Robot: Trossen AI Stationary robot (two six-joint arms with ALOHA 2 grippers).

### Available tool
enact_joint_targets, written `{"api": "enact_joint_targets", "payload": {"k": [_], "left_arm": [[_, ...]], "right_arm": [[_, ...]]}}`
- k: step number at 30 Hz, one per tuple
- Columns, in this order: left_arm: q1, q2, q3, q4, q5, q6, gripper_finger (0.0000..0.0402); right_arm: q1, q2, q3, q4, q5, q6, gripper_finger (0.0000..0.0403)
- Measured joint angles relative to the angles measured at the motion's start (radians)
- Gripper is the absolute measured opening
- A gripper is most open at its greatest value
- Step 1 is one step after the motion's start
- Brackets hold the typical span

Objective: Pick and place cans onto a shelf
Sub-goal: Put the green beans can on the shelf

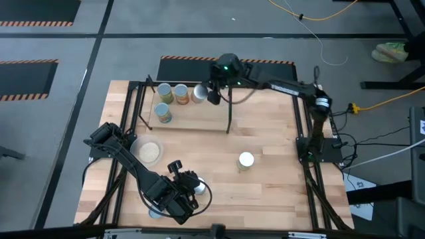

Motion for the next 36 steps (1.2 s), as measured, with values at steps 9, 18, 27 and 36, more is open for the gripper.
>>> {"api": "enact_joint_targets", "payload": {"k": [9, 18, 27, 36], "left_arm": [[0.0, 0.0, 0.0, 0.0, -0.008, 0.0, 0.0082], [0.0, 0.0, 0.0, 0.007, -0.008, -0.003, 0.0082], [0.0, 0.0, 0.0, 0.041, -0.008, -0.003, 0.0082], [0.0, 0.0, 0.0, 0.051, -0.008, -0.003, 0.0082]], "right_arm": [[-0.085, 0.183, 0.086, -0.058, -0.015, 0.0, 0.0003], [-0.12, 0.244, 0.086, -0.063, -0.111, 0.004, 0.0004], [-0.124, 0.244, 0.086, -0.063, -0.148, 0.004, 0.0004], [-0.124, 0.244, 0.086, -0.062, -0.148, 0.002, 0.0023]]}}
